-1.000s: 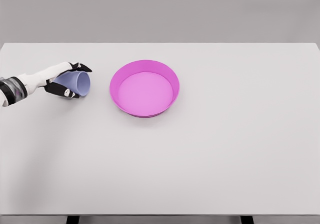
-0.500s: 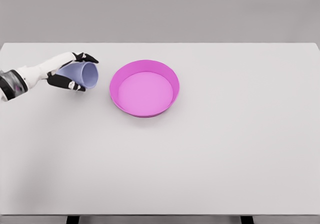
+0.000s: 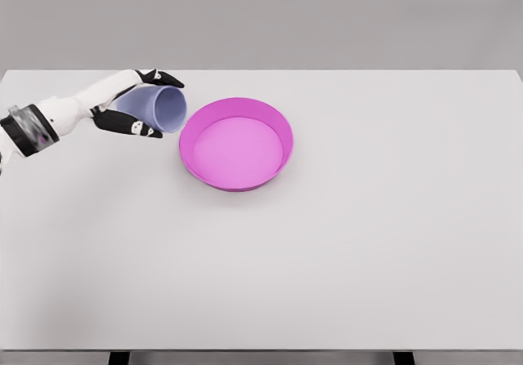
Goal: Flip the cup with left arm and place it on the plate
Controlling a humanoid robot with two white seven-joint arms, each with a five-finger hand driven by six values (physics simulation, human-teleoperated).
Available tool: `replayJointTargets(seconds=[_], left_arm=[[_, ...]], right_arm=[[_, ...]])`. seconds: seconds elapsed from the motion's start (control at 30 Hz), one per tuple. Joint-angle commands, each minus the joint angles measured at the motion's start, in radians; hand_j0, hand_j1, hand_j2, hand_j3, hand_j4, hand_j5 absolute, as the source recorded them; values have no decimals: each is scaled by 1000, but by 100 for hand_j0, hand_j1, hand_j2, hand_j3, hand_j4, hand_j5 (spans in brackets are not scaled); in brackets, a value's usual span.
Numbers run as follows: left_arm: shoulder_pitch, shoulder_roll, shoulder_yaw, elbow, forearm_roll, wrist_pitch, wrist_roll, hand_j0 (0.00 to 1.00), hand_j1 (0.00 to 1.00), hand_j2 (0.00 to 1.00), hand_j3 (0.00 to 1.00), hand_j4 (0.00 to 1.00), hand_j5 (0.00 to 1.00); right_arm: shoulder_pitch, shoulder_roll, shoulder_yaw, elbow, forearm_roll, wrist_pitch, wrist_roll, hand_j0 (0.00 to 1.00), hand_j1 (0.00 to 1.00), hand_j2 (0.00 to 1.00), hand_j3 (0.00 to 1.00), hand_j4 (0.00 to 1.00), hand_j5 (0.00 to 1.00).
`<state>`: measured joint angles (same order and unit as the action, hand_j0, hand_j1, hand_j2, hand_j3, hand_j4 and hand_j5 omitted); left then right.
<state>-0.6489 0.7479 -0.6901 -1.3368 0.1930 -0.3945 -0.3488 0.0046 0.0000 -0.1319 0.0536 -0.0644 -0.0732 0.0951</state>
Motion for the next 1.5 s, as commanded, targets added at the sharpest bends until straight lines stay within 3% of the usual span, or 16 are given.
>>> replayJointTargets(seconds=[0.0,0.4,0.47,0.73,1.03,1.47], left_arm=[[0,-31,-2,-4,10,-4,1,74,74,74,74,74,74],[3,-113,-12,-27,40,-1,-1,74,74,74,74,74,74],[11,-157,-11,-22,48,8,-1,74,74,74,74,74,74],[25,-229,-9,13,111,58,-2,74,74,74,74,74,74],[25,-295,-8,108,115,66,-2,74,74,74,74,74,74],[38,-346,-6,151,186,66,-2,74,74,74,74,74,74]], right_arm=[[2,0,0,0,0,1,0,100,100,100,100,100,100],[2,0,0,0,0,1,0,100,100,100,100,100,100],[2,0,0,0,0,1,0,100,100,100,100,100,100],[0,0,0,0,0,0,0,100,100,100,100,100,100],[0,0,0,0,0,1,0,100,100,100,100,100,100],[2,0,0,0,0,0,2,100,100,100,100,100,100]])
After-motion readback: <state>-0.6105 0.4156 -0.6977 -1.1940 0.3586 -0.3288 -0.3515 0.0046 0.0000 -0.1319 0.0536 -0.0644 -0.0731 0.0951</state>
